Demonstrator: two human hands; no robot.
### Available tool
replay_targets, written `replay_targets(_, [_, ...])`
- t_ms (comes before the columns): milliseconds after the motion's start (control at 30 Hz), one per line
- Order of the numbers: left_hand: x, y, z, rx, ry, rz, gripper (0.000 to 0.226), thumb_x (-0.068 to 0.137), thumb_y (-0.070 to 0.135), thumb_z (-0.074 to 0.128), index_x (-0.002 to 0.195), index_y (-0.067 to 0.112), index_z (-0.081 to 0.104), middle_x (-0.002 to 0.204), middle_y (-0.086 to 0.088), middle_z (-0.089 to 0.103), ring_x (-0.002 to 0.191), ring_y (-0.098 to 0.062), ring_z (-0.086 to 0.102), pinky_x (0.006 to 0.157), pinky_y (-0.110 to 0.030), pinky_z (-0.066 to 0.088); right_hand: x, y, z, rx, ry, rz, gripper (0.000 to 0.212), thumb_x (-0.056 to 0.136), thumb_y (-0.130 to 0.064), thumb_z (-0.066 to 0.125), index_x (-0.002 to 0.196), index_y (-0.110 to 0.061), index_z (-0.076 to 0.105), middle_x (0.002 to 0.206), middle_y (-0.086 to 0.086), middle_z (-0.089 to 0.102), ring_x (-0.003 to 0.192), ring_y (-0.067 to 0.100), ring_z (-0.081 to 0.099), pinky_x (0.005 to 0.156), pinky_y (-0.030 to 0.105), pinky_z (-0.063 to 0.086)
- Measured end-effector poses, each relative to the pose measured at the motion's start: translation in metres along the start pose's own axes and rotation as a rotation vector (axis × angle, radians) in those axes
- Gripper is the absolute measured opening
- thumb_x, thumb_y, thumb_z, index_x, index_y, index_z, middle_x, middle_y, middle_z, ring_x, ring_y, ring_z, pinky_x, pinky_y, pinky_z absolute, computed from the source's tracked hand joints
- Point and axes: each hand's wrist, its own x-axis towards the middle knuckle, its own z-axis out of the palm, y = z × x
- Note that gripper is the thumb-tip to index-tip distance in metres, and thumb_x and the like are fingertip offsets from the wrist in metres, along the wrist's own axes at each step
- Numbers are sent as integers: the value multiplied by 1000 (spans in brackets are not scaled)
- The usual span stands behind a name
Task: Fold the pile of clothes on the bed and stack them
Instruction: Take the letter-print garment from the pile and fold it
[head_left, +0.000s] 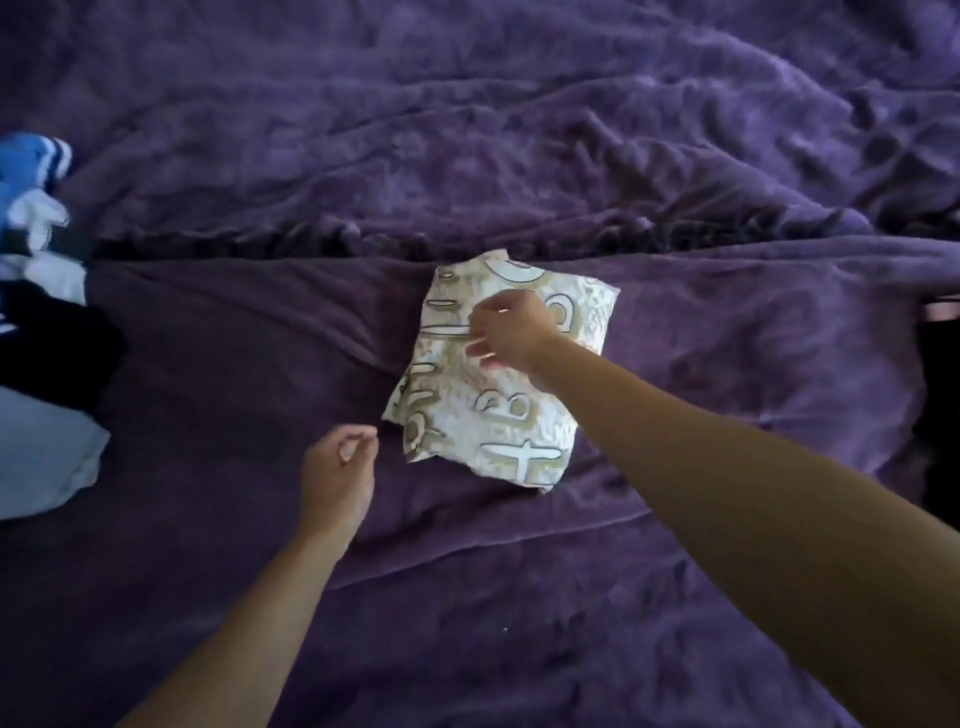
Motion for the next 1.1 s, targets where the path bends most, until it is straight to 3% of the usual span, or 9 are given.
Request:
replay_targets(67, [7, 6, -1, 129, 61, 131, 12, 90, 5, 56, 96, 7, 67, 93, -14, 68, 81, -18, 62, 76, -22, 45, -8, 22, -15, -244, 190, -131, 11, 93, -19, 53, 95, -18, 64, 95, 7, 70, 79, 22, 69, 69, 40, 57])
replay_targets(167, [12, 24, 22, 321, 92, 377, 25, 91, 19, 60, 112, 8, 63, 111, -14, 60, 104, -30, 55, 89, -37, 44, -27, 76, -50, -654, 433, -230, 29, 92, -27, 50, 120, -26, 57, 121, 2, 59, 108, 25, 55, 78, 36, 47])
replay_targets(333, [24, 29, 78, 953, -218, 602, 64, 92, 61, 33, 149, 33, 22, 157, -15, 15, 142, -35, 17, 108, -55, 27, -31, 137, -44, -814, 365, -183, 63, 93, -57, 41, 148, -41, 16, 160, 6, 9, 144, 30, 15, 104, 54, 33])
replay_targets(500, [82, 10, 91, 1158, -357, 627, 63, 94, 60, 29, 150, 41, 7, 160, -6, -11, 145, -38, -9, 112, -64, 5, -11, 171, -11, -783, 350, -4, 68, 91, -68, 31, 149, -45, 2, 162, 10, 4, 148, 26, 4, 110, 55, 22])
replay_targets(600, [98, 12, 90, 1056, -267, 661, 63, 93, 55, 40, 149, 36, 18, 160, -13, -4, 144, -42, 4, 111, -60, 17, 2, 169, -9, -760, 390, 12, 73, 89, -68, 34, 149, -41, 2, 161, 11, 5, 147, 28, 5, 109, 56, 21])
replay_targets(700, [98, 21, 96, 816, -153, 589, 64, 93, 54, 42, 149, 31, 22, 153, -29, 17, 135, -45, 27, 104, -55, 33, 8, 157, -9, -622, 501, -48, 86, 80, -74, 41, 147, -43, -3, 159, 9, 13, 141, 31, 22, 105, 56, 28])
replay_targets(800, [102, 41, 104, 711, -205, 522, 61, 93, 60, 38, 148, 42, 18, 126, -26, 45, 116, -43, 44, 94, -49, 39, 7, 144, -5, -493, 482, -68, 86, 81, -69, 50, 146, -45, -2, 148, 9, 30, 123, 35, 46, 90, 49, 44])
replay_targets(900, [102, 63, 105, 583, -292, 441, 54, 94, 57, 40, 145, 45, 26, 130, -19, 49, 119, -39, 48, 97, -44, 40, -7, 137, -8, -452, 416, -114, 78, 86, -61, 54, 146, -48, 5, 134, 8, 44, 107, 38, 58, 82, 44, 46])
replay_targets(1100, [27, 86, 114, 457, -290, 513, 45, 97, 38, 48, 140, 26, 46, 128, -16, 54, 118, -34, 53, 100, -39, 41, -72, 153, -61, -457, 461, -254, 72, 84, -64, 54, 143, -53, 14, 142, -1, 45, 114, 29, 58, 89, 45, 50])
